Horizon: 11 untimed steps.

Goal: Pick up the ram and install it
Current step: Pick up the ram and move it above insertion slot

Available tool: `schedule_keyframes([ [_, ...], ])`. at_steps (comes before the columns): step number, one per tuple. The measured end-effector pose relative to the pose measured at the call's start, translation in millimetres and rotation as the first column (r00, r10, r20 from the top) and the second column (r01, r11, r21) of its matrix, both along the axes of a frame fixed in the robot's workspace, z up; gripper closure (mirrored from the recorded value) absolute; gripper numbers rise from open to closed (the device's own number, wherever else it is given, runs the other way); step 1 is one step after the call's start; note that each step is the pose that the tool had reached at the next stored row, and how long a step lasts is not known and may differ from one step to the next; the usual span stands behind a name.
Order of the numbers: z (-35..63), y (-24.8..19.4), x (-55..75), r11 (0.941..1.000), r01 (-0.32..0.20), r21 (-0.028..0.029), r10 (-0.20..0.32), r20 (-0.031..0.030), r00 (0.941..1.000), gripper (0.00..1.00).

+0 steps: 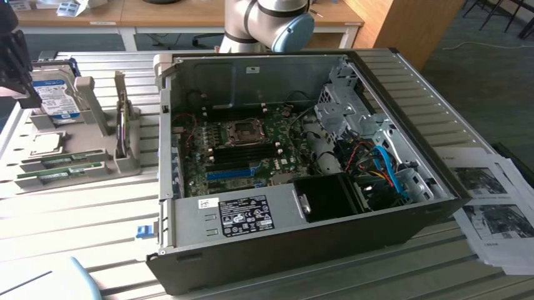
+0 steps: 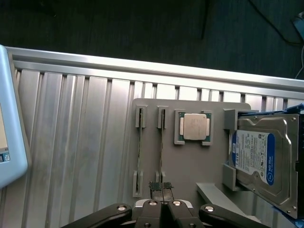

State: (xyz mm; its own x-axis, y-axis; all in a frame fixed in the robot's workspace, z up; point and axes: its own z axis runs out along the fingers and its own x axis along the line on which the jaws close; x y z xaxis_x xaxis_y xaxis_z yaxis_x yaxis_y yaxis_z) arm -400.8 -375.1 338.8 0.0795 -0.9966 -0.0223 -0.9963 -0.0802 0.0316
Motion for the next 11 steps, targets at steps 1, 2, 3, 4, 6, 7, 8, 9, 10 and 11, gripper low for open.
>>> schedule_keyframes([
  [1, -1.8, 0.0, 0.0, 1.0000, 0.000, 0.0000, 0.000, 0.0000, 1.0000, 0.91],
  [2, -3.7, 0.0, 0.0, 1.0000, 0.000, 0.0000, 0.000, 0.0000, 1.0000, 0.91],
  [3, -5.5, 0.0, 0.0, 1.0000, 0.000, 0.0001, 0.000, 0.0000, 1.0000, 0.91],
  [4, -7.4, 0.0, 0.0, 1.0000, 0.000, 0.0000, 0.000, 0.0000, 1.0000, 0.91],
  [6, -10.9, 0.0, 0.0, 1.0000, 0.000, 0.0000, 0.000, 0.0000, 1.0000, 0.91],
  [7, -12.7, 0.0, 0.0, 1.0000, 0.000, 0.0000, 0.000, 0.0000, 1.0000, 0.91],
  [8, -14.7, 0.0, 0.0, 1.0000, 0.000, 0.0001, 0.000, 0.0001, 1.0000, 0.91],
  [9, -16.5, 0.0, 0.0, 1.0000, 0.000, 0.0000, 0.000, 0.0000, 1.0000, 0.91],
  [10, -18.3, 0.0, 0.0, 1.0000, 0.000, 0.0000, 0.000, 0.0000, 1.0000, 0.91],
  [11, -20.0, 0.0, 0.0, 1.0000, 0.000, 0.0000, 0.000, 0.0000, 1.0000, 0.91],
])
